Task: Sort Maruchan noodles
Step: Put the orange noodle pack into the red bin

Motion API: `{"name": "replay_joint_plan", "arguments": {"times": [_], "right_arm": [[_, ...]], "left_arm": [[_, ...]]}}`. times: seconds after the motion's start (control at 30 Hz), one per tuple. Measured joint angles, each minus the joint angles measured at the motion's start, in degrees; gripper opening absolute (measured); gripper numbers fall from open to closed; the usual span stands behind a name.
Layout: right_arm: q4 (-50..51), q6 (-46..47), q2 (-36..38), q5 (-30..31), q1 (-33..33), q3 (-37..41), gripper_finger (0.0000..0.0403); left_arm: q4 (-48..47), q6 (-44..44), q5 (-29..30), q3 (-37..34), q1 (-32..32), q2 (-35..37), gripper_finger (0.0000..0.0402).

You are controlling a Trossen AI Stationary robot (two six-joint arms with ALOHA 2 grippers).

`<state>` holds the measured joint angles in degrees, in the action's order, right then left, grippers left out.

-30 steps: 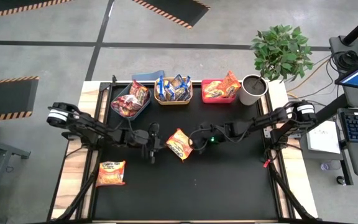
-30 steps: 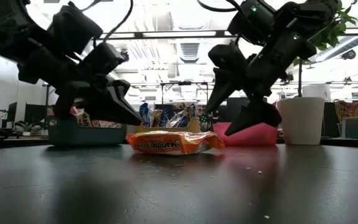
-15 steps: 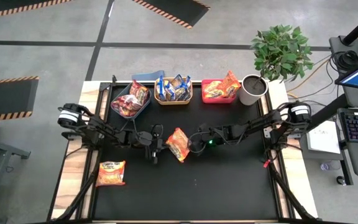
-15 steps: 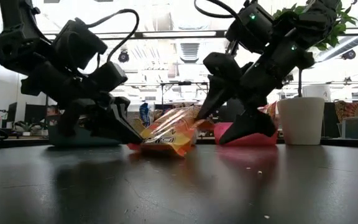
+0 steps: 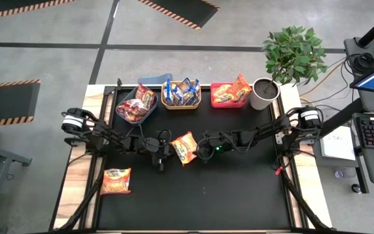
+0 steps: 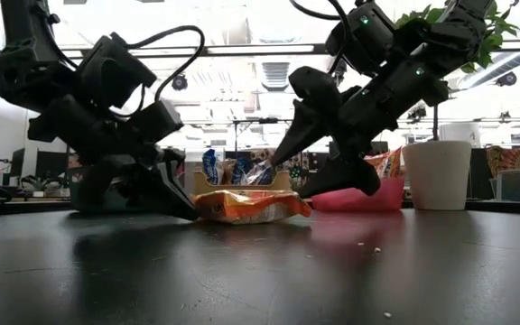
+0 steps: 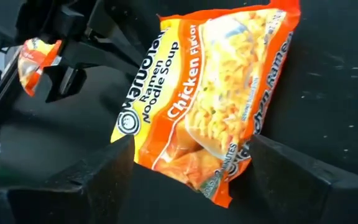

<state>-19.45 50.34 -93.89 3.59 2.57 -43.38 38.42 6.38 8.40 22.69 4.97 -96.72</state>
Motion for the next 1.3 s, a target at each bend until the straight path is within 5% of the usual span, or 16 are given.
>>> {"name": "replay_joint_plan", "arguments": {"times": [0.43,0.73,1.3], "right_arm": [[2.06,0.07,0.0,1.04,-0.68,0.0,0.0301],[2.02,-0.28,0.0,2.12,-0.85,0.0,0.0304],[2.54,6.74,0.0,2.64,-0.85,0.02,0.0304]], "left_arm": [[1.66,7.79,0.11,-0.01,-0.1,7.64,0.0001],[1.95,6.65,7.6,-0.02,-1.44,3.17,0.0001],[5.13,3.75,7.73,0.09,-2.19,-0.05,0.0001]]}}
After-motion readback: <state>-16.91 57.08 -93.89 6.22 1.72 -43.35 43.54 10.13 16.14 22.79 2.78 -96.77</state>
